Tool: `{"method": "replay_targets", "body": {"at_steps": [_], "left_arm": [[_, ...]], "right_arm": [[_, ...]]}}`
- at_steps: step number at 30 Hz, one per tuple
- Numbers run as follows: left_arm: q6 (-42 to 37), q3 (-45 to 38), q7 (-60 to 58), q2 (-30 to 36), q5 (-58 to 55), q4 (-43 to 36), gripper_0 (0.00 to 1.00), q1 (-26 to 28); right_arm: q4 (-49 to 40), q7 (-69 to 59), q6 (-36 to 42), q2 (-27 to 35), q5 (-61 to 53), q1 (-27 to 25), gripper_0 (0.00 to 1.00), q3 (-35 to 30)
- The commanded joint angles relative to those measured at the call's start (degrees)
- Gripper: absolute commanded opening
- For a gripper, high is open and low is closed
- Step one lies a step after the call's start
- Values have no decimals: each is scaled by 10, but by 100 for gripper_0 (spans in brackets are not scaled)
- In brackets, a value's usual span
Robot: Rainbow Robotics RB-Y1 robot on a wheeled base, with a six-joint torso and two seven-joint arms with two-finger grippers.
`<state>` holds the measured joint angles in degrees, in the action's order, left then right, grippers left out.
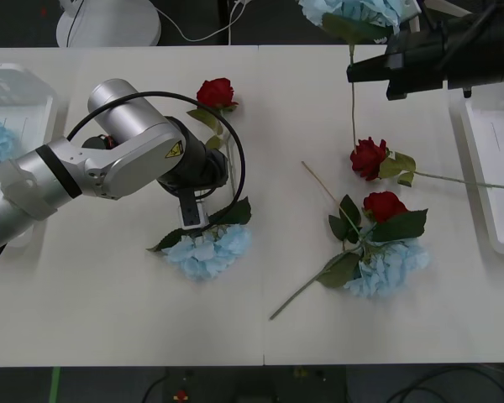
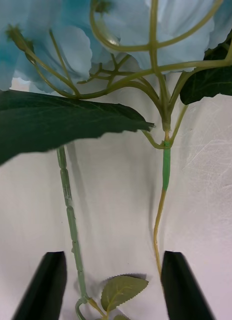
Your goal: Put the red flowers into the right box and the blue flowers into the left box
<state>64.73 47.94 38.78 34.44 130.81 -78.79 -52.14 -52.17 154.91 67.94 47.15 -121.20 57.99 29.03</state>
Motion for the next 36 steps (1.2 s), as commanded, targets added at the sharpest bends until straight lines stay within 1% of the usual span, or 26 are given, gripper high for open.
{"method": "replay_targets", "body": {"at_steps": [1, 7, 10, 13, 17, 25, 26, 28, 29, 30, 31, 32, 34, 35, 36], "left_arm": [[5, -7, -27, 20, 6, -15, 100, -24], [5, -7, -27, 8, 39, -10, 100, -9], [5, -7, -27, -14, 60, 24, 100, -8], [5, -7, -28, -35, 76, 58, 100, -9], [5, -7, -29, -56, 89, 94, 100, -9], [13, 6, -35, -61, 85, 105, 100, -9], [13, 8, -38, -61, 85, 105, 89, -9], [13, 9, -41, -61, 85, 105, 58, -9], [13, 9, -41, -61, 85, 105, 51, -9], [12, 11, -42, -60, 84, 105, 39, -9], [12, 15, -44, -60, 83, 105, 33, -9], [13, 15, -44, -60, 83, 105, 33, -9], [12, 20, -47, -61, 82, 106, 27, -9], [12, 22, -48, -61, 82, 106, 25, -8], [12, 23, -49, -61, 83, 107, 21, -9]], "right_arm": [[-58, -85, -8, 3, -24, 2, 0, -13], [-109, -173, -31, -21, -24, 2, 0, -13], [-133, -218, -49, -40, -18, 2, 0, -13], [-152, -250, -66, -58, 20, 3, 0, -13], [-156, -257, -70, -82, 41, 5, 0, -13], [-158, -252, -60, -99, 42, 5, 0, -13], [-158, -251, -61, -101, 45, 5, 0, -13], [-157, -251, -61, -103, 45, 5, 0, -13], [-157, -251, -62, -104, 45, 5, 0, -13], [-155, -251, -62, -104, 44, 6, 0, -13], [-156, -251, -64, -103, 45, 5, 0, -13], [-156, -251, -66, -102, 44, 5, 0, -13], [-156, -253, -70, -101, 44, 7, 0, -13], [-155, -253, -72, -101, 45, 7, 0, -13], [-155, -253, -72, -102, 45, 6, 0, -13]]}}
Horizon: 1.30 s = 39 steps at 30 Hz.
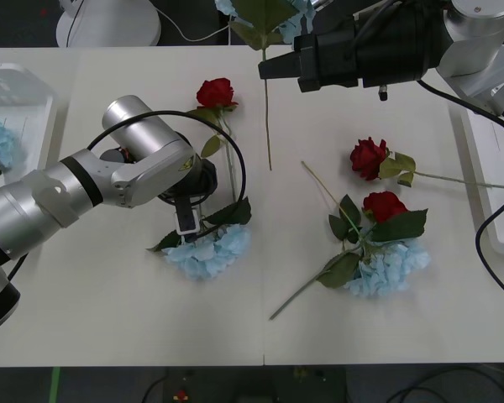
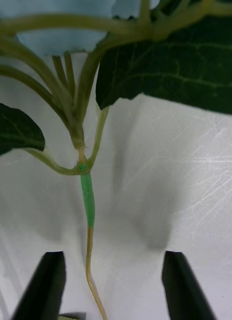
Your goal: Put the red flowers into the right box and the blue flowers into the left box
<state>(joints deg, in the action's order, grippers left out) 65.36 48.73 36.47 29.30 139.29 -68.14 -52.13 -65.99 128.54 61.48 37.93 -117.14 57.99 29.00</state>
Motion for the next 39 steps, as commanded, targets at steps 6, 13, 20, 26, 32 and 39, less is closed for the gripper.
{"method": "replay_targets", "body": {"at_steps": [6, 13, 20, 26, 32, 39], "left_arm": [[4, 22, -36, -9, -5, 12, 2, -9], [3, 14, -51, -9, -12, 9, 0, -10], [8, -7, -58, -8, -23, 0, 0, -18], [49, -74, -66, -7, -44, -45, 0, -20], [92, -149, -95, 6, -76, -92, 0, -19], [103, -180, -134, 84, -173, -128, 0, -19]], "right_arm": [[-18, 8, -8, -10, 4, 6, 0, -12], [-18, 7, -7, -14, 4, 6, 0, -12], [-17, 5, -8, -21, 9, 6, 0, -12], [-18, 4, -8, -27, 12, 6, 0, -12], [-17, 4, -7, -26, 11, 6, 0, -12], [-18, 2, -8, -26, 11, 6, 0, -12]]}}
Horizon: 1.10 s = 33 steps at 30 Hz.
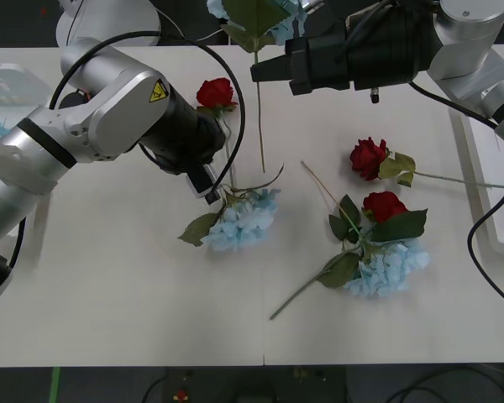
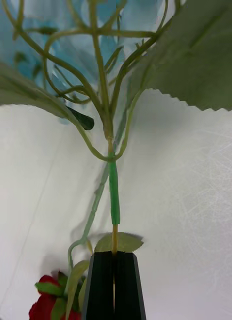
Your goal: Put the red flowers into the right box and the blue flowers into the left box
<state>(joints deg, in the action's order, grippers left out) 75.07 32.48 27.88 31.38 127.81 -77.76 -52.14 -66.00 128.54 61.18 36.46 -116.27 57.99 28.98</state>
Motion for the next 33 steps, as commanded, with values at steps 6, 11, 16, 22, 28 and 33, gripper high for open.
{"method": "replay_targets", "body": {"at_steps": [6, 11, 16, 22, 28, 33], "left_arm": [[5, -30, -121, 161, -173, -42, 0, -14], [5, -109, -181, 236, -250, -57, 0, 39], [5, -160, -222, 294, -284, -76, 0, 71], [6, -180, -319, 345, -415, -49, 0, 110], [-22, -248, -431, 344, -515, -53, 0, 190], [-98, -298, -524, 344, -538, -75, 0, 248]], "right_arm": [[-17, 0, -12, -14, 3, 7, 0, -12], [-18, -4, -25, -21, 3, 6, 0, -12], [-17, -8, -30, -25, 3, 6, 0, -12], [-17, -9, -32, -28, 3, 6, 0, -12], [-17, -10, -37, -33, 3, 7, 0, -11], [-17, -13, -40, -37, 3, 7, 0, -11]]}}
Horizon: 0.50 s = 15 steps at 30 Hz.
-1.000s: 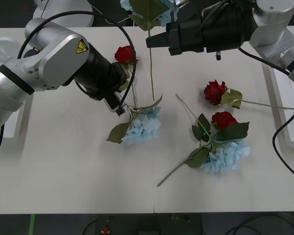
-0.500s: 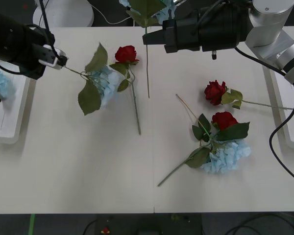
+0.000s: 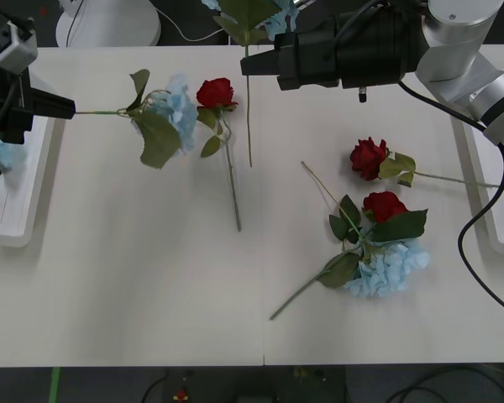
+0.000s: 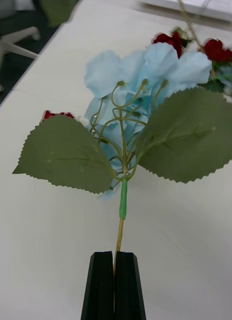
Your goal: Put the red flowers into the right box and the blue flowers into the left box
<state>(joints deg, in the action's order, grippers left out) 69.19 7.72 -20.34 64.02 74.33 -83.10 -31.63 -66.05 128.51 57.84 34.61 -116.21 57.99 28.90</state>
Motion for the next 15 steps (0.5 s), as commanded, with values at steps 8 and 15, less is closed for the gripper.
{"method": "replay_targets", "body": {"at_steps": [8, 15], "left_arm": [[-108, -242, -187, 17, 70, -85, 0, 188], [-125, -408, -277, 17, 99, -134, 0, 352]], "right_arm": [[-16, -13, -6, -19, 3, 9, 0, -8], [-16, -18, -12, -25, 3, 11, 0, -8]]}}
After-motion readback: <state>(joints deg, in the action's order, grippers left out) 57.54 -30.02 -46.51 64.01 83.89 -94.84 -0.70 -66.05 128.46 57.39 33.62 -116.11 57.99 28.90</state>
